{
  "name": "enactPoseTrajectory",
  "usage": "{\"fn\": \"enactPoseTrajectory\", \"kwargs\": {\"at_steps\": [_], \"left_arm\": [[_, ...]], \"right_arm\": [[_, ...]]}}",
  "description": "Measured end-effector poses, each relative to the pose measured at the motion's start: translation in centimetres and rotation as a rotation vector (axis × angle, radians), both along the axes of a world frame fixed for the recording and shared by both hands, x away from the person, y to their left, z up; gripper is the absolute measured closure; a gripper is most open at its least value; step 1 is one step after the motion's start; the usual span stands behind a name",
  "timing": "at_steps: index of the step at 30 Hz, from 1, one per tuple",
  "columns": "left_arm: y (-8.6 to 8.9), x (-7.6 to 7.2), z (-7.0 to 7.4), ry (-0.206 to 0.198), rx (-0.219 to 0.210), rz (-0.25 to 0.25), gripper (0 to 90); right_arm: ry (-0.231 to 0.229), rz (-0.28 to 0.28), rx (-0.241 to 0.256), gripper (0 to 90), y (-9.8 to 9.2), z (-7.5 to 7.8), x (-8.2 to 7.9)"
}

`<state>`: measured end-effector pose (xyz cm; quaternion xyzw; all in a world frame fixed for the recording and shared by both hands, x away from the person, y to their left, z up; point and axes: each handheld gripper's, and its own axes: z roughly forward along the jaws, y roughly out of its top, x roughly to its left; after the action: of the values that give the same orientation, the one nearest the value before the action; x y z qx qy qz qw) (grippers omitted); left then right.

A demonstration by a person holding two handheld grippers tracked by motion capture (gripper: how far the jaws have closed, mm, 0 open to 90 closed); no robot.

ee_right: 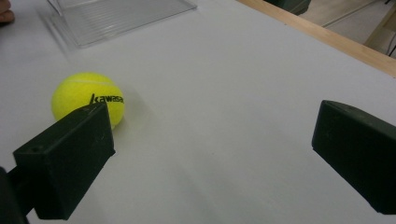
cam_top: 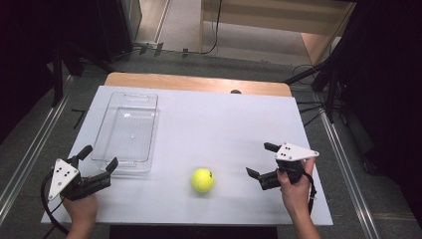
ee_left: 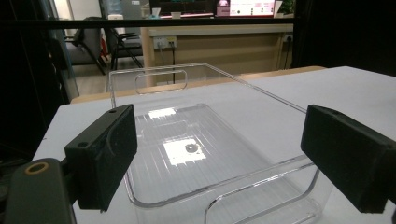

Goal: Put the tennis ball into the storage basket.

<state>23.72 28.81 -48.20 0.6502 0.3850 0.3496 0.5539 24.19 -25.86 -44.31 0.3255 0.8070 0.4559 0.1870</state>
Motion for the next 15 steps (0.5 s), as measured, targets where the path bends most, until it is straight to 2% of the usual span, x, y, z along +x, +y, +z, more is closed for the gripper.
{"fn": "enactPoseTrajectory", "kwargs": {"at_steps": [15], "left_arm": [[0.0,0.0,0.0,-0.002,-0.002,-0.002,11.3]], "right_arm": [[0.041,0.095,-0.059,0.0,3.1,0.3,1.2]]}}
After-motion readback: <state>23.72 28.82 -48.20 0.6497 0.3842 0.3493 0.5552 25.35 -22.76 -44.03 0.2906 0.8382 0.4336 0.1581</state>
